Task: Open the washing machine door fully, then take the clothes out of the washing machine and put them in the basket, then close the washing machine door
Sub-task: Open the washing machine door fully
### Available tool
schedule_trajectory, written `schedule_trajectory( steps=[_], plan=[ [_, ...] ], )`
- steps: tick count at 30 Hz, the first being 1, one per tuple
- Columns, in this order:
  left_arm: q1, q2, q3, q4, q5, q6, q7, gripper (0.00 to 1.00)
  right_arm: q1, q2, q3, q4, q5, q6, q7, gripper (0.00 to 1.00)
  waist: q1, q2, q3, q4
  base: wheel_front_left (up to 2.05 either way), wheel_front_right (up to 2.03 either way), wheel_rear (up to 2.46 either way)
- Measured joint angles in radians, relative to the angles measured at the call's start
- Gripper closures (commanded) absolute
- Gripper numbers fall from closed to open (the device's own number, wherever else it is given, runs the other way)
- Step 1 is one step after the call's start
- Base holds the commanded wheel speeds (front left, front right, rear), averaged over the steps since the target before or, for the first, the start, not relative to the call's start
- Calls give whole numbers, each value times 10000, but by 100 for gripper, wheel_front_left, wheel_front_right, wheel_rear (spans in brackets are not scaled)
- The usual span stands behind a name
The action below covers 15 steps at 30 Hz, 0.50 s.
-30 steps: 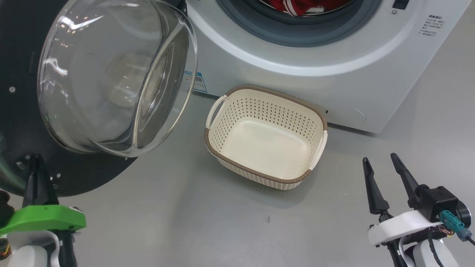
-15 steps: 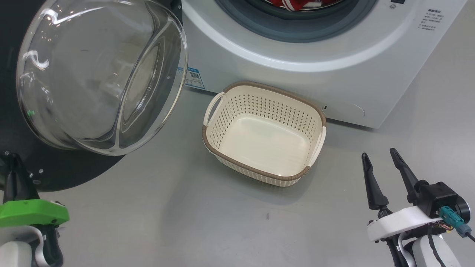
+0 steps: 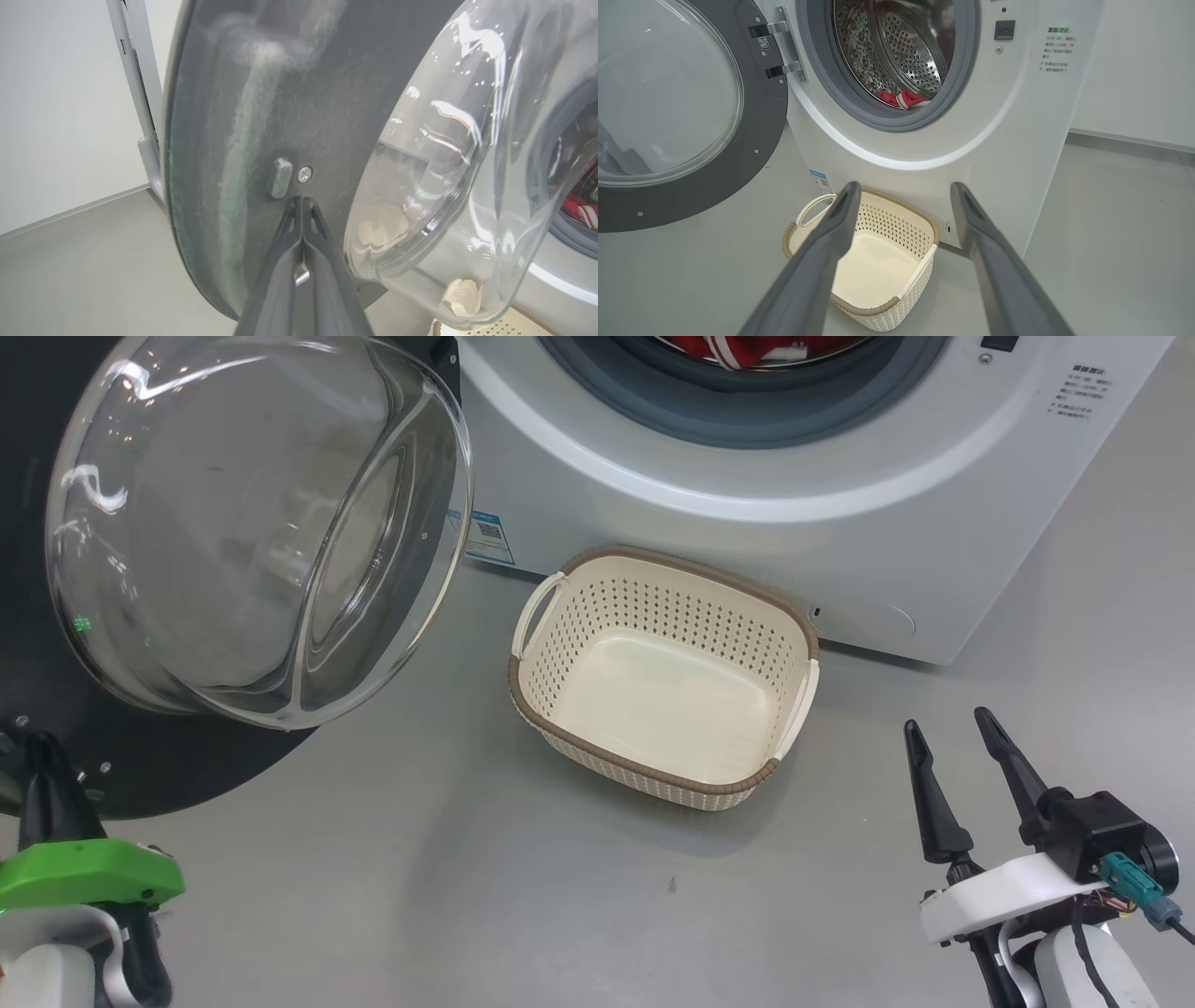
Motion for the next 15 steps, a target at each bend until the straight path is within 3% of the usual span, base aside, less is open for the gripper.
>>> schedule_trajectory(
  steps=[15],
  plan=[
    [845, -437, -466, -1200, 1018, -63, -4, 100, 5, 42, 69, 125, 36, 0, 0, 0, 0, 0, -504, 29, 0, 0, 0]
  ],
)
